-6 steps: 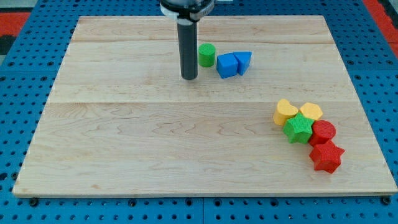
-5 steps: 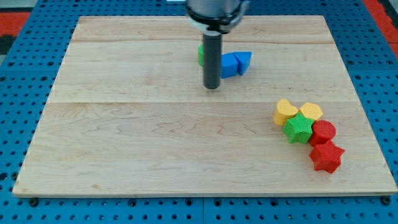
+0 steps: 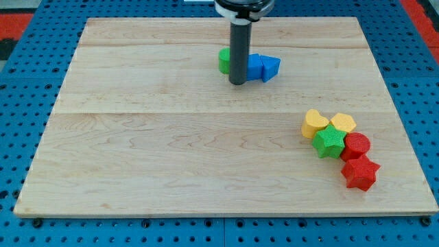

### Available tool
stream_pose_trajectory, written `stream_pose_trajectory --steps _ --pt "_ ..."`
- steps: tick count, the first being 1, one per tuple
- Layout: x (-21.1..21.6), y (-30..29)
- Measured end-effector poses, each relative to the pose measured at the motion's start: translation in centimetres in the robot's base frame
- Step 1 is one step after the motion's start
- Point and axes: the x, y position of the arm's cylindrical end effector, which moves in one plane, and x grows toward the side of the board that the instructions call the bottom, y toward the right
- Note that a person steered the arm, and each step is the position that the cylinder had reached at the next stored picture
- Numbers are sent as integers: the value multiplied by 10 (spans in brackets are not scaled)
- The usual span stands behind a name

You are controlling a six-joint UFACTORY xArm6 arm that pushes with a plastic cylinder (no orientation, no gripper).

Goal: Push the cube slightly up

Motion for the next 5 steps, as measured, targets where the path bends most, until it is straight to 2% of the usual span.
stream_pose_trajectory --steps 1,2,3,5 --pt "-16 -64" --pt "-59 -66" --pt "-81 -42" --pt "-75 2"
